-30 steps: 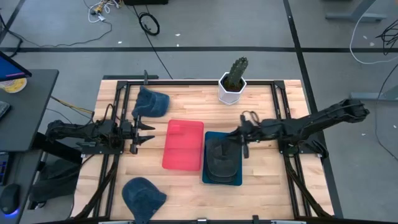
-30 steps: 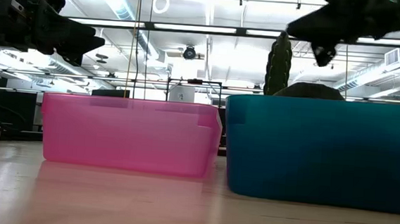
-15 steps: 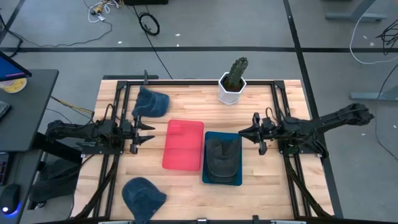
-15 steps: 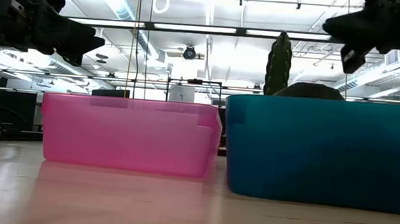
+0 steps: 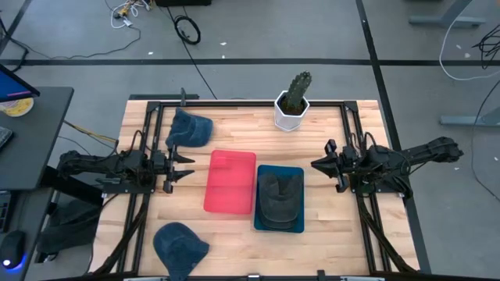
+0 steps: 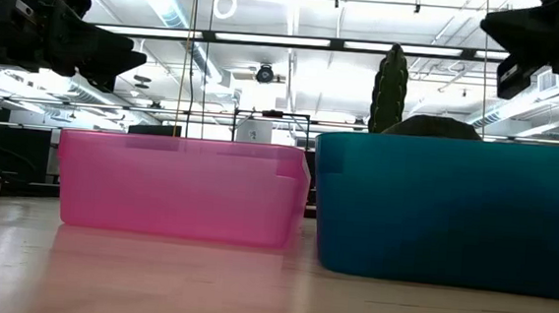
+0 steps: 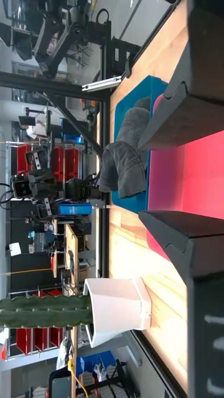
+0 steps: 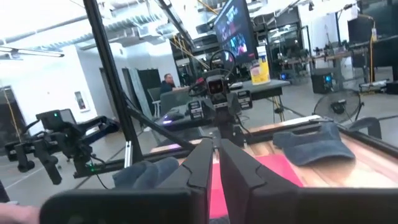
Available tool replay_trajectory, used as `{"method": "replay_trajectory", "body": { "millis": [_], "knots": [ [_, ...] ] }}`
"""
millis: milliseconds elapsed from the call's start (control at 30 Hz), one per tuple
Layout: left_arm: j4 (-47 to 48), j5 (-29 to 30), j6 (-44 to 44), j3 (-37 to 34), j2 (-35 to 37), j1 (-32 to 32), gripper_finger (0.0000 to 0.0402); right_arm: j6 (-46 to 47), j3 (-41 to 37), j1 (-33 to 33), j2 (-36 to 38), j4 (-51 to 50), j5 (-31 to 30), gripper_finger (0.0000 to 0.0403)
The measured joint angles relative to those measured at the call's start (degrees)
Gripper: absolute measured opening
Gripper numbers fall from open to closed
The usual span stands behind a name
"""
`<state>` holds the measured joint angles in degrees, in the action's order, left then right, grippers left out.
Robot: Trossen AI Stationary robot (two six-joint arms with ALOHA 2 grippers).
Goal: Pick & Place hat
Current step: Put the top blue cap into the red bin
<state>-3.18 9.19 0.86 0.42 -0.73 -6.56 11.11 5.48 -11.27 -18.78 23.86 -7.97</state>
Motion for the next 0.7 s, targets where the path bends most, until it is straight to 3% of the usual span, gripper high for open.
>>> {"method": "replay_trajectory", "body": {
  "millis": [700],
  "knots": [
    [0.0,-0.02,0.0,0.01,0.0,0.01,0.0172,-1.13,0.0,0.0,13.66,-11.44,-0.09,0.0036]
  ]
}}
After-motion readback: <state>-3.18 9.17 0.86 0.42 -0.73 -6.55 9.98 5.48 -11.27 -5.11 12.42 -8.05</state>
